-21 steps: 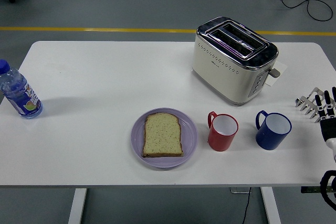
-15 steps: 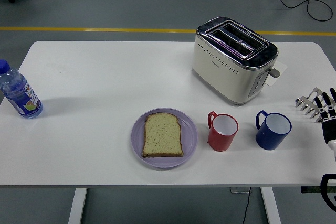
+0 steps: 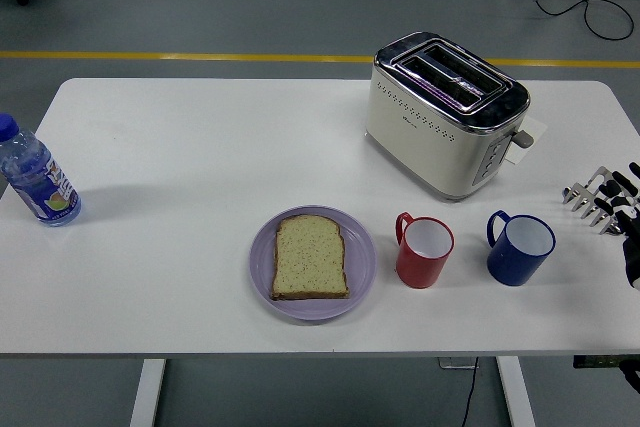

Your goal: Pick up the cup,pour liquid into bread,place the cup on the desk

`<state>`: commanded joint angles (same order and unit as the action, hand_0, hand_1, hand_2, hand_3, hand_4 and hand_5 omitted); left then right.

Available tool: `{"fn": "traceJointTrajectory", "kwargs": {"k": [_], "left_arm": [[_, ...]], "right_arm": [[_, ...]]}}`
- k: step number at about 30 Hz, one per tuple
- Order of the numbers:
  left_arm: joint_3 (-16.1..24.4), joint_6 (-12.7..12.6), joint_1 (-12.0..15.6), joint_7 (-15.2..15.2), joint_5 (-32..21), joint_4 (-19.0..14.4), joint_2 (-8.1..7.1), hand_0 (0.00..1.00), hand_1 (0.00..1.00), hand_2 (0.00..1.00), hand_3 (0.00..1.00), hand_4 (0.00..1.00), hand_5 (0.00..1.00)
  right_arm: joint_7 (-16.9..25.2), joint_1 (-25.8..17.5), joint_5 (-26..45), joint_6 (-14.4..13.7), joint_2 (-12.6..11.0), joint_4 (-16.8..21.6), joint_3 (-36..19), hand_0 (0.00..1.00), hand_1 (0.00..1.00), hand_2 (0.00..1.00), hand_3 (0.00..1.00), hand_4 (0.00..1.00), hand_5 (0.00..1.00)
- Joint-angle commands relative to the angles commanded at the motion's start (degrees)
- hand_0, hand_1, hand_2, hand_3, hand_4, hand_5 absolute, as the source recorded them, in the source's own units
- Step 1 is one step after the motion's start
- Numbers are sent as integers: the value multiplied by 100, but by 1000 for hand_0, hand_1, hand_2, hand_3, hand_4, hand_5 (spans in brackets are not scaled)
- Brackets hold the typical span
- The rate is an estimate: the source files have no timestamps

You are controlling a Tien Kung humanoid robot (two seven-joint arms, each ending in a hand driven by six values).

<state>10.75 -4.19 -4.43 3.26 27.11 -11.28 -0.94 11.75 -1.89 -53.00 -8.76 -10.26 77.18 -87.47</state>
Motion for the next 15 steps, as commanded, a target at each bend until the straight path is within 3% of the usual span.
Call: {"fn": "traceJointTrajectory", "kwargs": {"k": [8, 15], "left_arm": [[2, -3, -13, -3, -1, 0, -6, 637, 647, 660, 558, 325, 838], [-43, 1, -5, 2, -6, 3, -7, 636, 646, 658, 557, 325, 837]], "right_arm": [[270, -248, -349, -226, -149, 122, 152, 921, 860, 966, 998, 974, 188], [1005, -518, -187, -711, -177, 28, 445, 922, 861, 966, 998, 966, 186]]}}
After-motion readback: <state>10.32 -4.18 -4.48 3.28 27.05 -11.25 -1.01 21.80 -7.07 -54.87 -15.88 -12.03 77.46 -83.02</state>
